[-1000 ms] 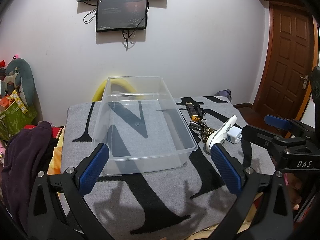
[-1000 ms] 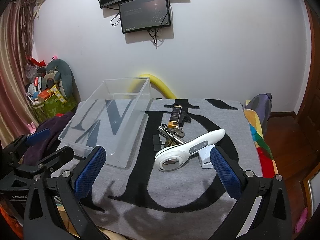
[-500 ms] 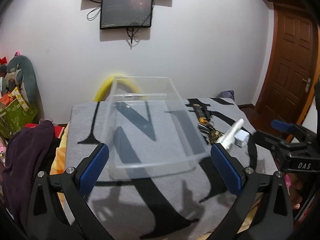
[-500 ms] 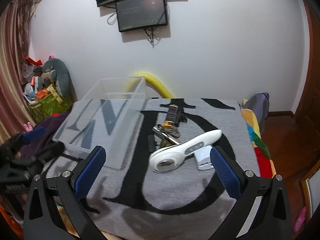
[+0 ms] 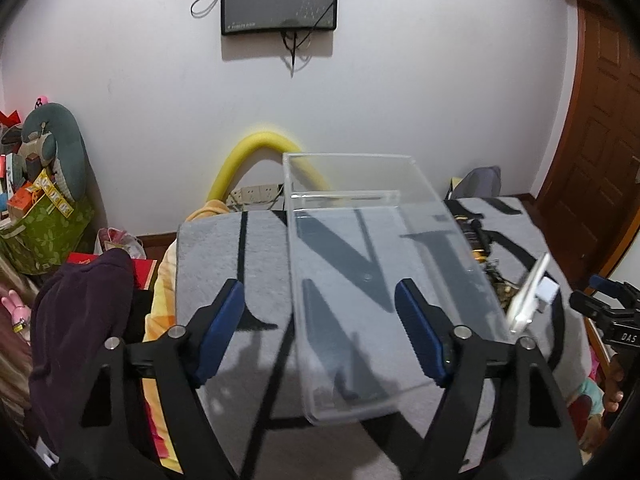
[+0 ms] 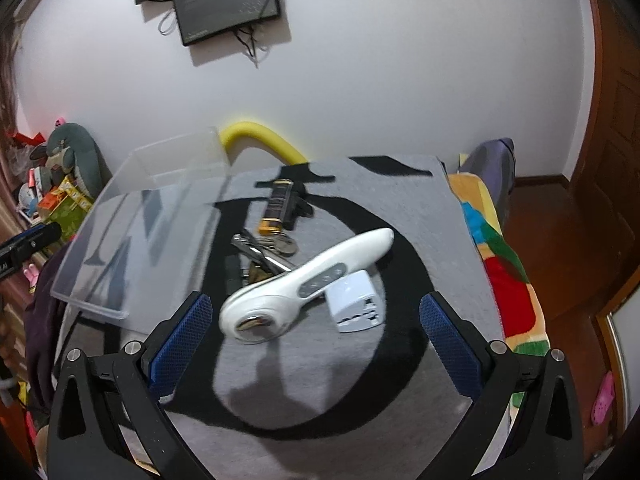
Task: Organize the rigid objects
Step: 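Grasp the clear box wall with the left gripper while the right gripper grasps the white adapter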
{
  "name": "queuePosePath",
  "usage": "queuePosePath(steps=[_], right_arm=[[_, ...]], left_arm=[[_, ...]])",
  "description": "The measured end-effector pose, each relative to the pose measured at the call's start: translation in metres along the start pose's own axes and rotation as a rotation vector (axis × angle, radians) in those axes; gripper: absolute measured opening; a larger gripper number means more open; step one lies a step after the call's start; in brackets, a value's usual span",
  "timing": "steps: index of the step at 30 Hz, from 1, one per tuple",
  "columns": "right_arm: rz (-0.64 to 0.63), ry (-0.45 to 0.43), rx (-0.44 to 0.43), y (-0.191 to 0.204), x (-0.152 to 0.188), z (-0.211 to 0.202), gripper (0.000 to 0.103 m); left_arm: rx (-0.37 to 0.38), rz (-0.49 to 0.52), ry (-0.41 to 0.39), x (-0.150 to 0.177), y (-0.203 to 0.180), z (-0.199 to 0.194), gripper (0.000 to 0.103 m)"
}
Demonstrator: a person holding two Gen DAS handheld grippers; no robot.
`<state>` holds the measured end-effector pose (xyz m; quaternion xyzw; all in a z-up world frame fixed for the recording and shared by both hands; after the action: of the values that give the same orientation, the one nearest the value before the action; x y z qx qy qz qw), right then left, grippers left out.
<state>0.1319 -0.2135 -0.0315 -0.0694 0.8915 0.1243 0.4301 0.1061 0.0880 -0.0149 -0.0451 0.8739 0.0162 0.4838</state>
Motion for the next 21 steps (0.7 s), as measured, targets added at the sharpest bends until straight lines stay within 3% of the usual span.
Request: queuePosePath(steps=[11, 16, 21], right_arm=[[-0.022, 0.084, 0.023, -0.026, 0.01, 0.032, 0.088], [-0.054, 0.109, 0.007, -0.03, 0.012, 0.043, 0.083], [-0.06, 0.147, -0.027, -0.031, 0.016, 0.057, 0.063]], left_arm=[[0.053, -0.085, 0.221, 0.0, 0.023, 0.065, 0.041], [0.081, -0.131, 0.282, 0.004, 0.027, 0.082, 0.017], [0.089, -0.129, 0.285, 0.004, 0.023, 0.083, 0.01]])
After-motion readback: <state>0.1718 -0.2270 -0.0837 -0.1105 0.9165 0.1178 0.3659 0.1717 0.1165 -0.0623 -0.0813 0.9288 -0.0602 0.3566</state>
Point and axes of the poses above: each gripper's, at about its wrist camera, not at the fingertips, and z roughly the way its jaws point, y to its left, x to its underside, the point moved 3 cm from there along z, roughly the way its jaws point, and after that the axes turned 8 degrees about -y, right-handed, at the moved point
